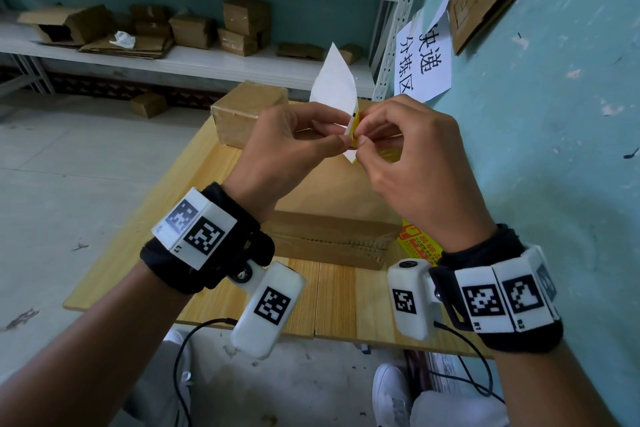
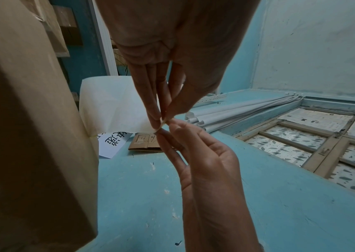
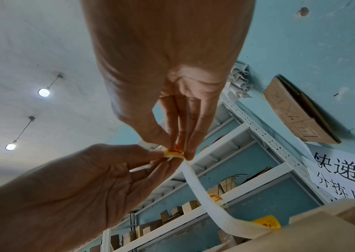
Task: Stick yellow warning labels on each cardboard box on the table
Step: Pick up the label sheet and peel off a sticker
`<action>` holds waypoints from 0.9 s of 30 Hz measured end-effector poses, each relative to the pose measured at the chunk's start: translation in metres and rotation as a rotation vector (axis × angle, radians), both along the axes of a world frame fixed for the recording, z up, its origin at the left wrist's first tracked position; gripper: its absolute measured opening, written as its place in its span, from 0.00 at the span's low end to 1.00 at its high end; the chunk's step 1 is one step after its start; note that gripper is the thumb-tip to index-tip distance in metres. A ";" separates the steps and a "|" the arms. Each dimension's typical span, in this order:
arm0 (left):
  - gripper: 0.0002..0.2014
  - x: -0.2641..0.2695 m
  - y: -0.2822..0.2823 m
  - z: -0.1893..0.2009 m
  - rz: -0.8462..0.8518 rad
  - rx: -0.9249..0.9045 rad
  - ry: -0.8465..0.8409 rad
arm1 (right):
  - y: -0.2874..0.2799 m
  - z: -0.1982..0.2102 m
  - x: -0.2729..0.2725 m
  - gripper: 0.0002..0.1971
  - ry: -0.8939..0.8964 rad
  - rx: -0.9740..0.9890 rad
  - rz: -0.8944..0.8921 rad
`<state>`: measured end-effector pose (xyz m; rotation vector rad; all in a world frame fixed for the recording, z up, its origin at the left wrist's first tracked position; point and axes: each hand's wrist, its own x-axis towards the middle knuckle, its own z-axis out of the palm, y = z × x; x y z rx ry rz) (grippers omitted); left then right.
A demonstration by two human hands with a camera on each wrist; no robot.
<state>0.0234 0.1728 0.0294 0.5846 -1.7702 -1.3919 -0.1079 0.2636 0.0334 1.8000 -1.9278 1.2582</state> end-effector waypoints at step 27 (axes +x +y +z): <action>0.18 0.001 0.003 0.002 -0.059 0.020 0.015 | 0.001 0.001 -0.003 0.04 0.080 0.030 -0.010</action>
